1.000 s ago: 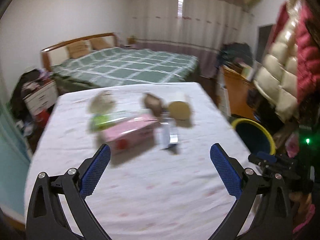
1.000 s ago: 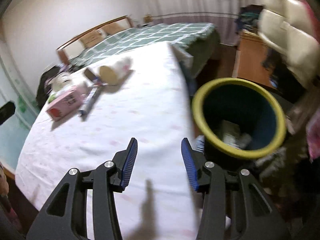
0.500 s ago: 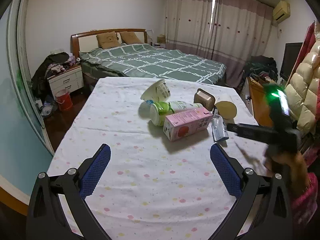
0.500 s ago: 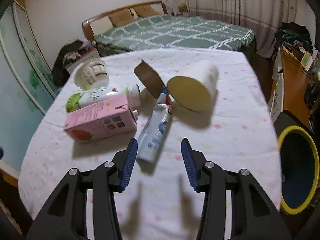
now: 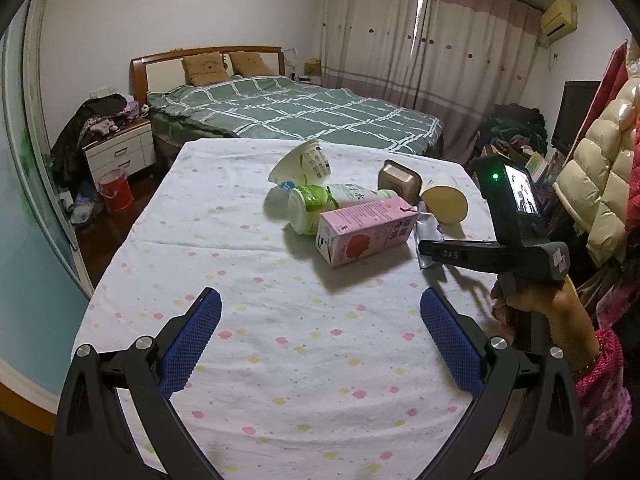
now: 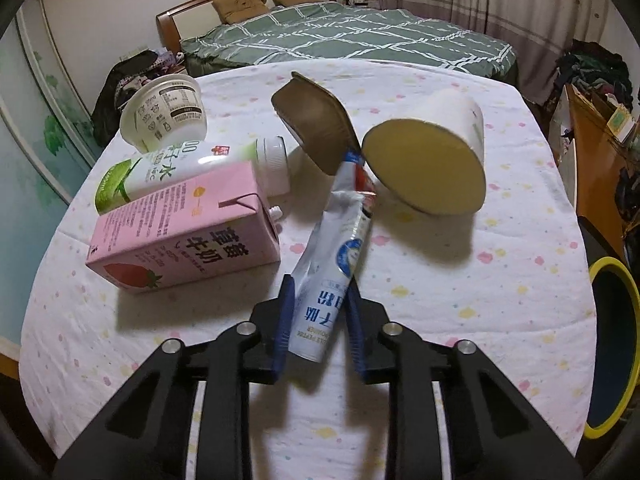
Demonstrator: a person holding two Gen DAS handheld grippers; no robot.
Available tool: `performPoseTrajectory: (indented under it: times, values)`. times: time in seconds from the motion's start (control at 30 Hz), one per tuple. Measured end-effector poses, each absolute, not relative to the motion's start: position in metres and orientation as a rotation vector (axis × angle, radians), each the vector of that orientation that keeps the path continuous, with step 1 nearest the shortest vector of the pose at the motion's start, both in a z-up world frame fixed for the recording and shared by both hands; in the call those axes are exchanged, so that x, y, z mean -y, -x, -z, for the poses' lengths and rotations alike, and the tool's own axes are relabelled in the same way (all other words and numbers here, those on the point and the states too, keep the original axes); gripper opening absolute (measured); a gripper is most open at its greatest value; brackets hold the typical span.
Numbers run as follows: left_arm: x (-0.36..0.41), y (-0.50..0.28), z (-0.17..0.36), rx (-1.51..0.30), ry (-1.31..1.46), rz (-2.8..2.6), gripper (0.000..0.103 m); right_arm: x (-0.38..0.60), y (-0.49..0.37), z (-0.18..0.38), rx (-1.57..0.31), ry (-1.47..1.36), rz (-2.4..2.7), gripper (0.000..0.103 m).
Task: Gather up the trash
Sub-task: 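Move the right gripper to the toothpaste tube and grasp it, then carry the toothpaste tube over the bin and open the right gripper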
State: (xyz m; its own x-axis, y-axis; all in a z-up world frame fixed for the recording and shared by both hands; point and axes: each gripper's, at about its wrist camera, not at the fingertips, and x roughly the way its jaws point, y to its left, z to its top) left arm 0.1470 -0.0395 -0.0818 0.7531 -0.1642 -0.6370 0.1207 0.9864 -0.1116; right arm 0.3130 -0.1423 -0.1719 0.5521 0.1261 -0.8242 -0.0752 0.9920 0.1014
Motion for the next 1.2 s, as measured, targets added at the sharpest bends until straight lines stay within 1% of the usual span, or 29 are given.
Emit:
performPoseTrajectory:
  times: [0.07,0.1,0.23,0.63,0.87,1.07,1.2]
  values:
    - [0.041,-0.148,0.082,-0.706,0.064,0.159,0.098,0.141,-0.312,0.171,-0.971,-0.057,-0.127,0.014]
    - [0.042,-0.148,0.083,-0.708,0.062,0.161,0.098,0.141,-0.311,0.170,-0.968,-0.056,-0.132,0.010]
    - [0.046,-0.149,0.085,-0.711,0.059,0.167,0.098,0.143,-0.300,0.166,-0.948,-0.062,-0.144,0.008]
    - [0.059,-0.153,0.093,-0.735,0.041,0.192,0.098,0.199,-0.243,0.143,-0.861,-0.162,-0.113,0.008]
    - [0.072,-0.158,0.099,-0.749,0.030,0.215,0.098,0.270,-0.212,0.129,-0.798,-0.201,0.042,0.008]
    - [0.088,-0.161,0.102,-0.764,0.010,0.239,0.098,0.341,-0.197,0.134,-0.786,-0.267,0.198,0.008]
    - [0.098,-0.164,0.102,-0.768,-0.007,0.256,0.098,0.377,-0.194,0.149,-0.805,-0.292,0.282,0.008]
